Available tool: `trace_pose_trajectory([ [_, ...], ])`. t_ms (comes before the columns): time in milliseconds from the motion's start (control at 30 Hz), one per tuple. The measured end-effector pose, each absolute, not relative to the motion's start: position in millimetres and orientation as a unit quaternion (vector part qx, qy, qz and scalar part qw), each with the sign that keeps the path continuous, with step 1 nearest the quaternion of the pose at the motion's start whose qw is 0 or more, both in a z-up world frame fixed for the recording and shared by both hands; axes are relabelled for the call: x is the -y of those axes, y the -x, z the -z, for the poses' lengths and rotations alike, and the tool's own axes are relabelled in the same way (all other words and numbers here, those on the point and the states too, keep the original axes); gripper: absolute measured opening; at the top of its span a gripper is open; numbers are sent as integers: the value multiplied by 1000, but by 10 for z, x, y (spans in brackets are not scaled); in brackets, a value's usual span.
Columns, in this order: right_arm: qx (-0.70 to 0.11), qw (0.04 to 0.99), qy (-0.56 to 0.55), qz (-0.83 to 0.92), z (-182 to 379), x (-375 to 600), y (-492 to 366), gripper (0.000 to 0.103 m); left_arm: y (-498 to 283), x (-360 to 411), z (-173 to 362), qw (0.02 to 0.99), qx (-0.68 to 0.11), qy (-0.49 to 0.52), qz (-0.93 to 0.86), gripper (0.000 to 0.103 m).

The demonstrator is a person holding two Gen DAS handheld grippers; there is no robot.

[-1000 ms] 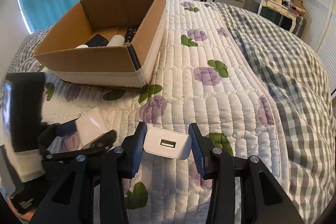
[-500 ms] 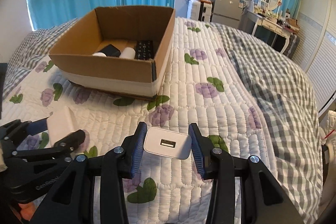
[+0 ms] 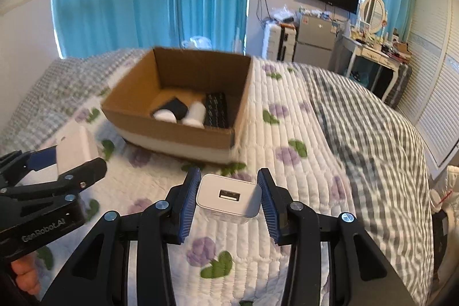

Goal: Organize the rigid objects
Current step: 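Carry both white chargers over the box and release them inside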

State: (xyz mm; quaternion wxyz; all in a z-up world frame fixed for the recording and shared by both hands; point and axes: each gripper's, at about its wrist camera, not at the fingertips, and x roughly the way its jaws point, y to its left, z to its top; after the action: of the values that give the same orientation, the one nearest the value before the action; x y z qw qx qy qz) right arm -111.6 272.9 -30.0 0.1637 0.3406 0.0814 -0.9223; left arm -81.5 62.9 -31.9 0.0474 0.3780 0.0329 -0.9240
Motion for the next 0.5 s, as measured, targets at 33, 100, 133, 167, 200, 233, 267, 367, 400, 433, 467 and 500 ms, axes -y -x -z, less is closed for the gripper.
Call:
trace_pose_trajectory([
  [33, -77, 169, -335, 924, 222, -2718, 1124, 41, 822, -629, 233, 49, -27, -367, 928, 71],
  [100, -75, 175, -321, 928, 71, -2671, 1147, 41, 851, -617, 95, 47, -24, -353, 934, 71],
  [133, -77, 179, -314, 929, -11, -2637, 1167, 41, 871, -608, 44, 45, -24, -348, 936, 71],
  [167, -78, 181, -307, 931, -74, -2611, 1188, 41, 910, -590, -34, 41, -25, -341, 939, 71],
  [200, -79, 184, -300, 933, -152, -2576, 1218, 41, 940, -574, -79, 41, -24, -337, 940, 71],
  [233, -80, 188, -293, 934, -227, -2540, 1253, 41, 982, -563, -128, 41, -21, -333, 942, 71],
  [267, -80, 190, -286, 936, -290, -2515, 1287, 41, 1037, -552, -179, 41, -18, -328, 944, 71],
  [367, -78, 199, -272, 938, -443, -2440, 1422, 41, 1224, -520, -286, 38, -9, -318, 947, 71],
  [400, -76, 202, -268, 939, -494, -2410, 1488, 41, 1291, -513, -314, 38, -5, -314, 949, 71],
  [433, -76, 205, -265, 939, -529, -2392, 1531, 41, 1362, -510, -342, 37, -1, -308, 951, 71],
  [467, -78, 207, -261, 940, -565, -2359, 1598, 41, 1468, -505, -364, 32, 6, -303, 952, 71],
  [500, -81, 208, -257, 940, -595, -2320, 1674, 41, 1529, -501, -376, 26, 10, -300, 953, 71],
])
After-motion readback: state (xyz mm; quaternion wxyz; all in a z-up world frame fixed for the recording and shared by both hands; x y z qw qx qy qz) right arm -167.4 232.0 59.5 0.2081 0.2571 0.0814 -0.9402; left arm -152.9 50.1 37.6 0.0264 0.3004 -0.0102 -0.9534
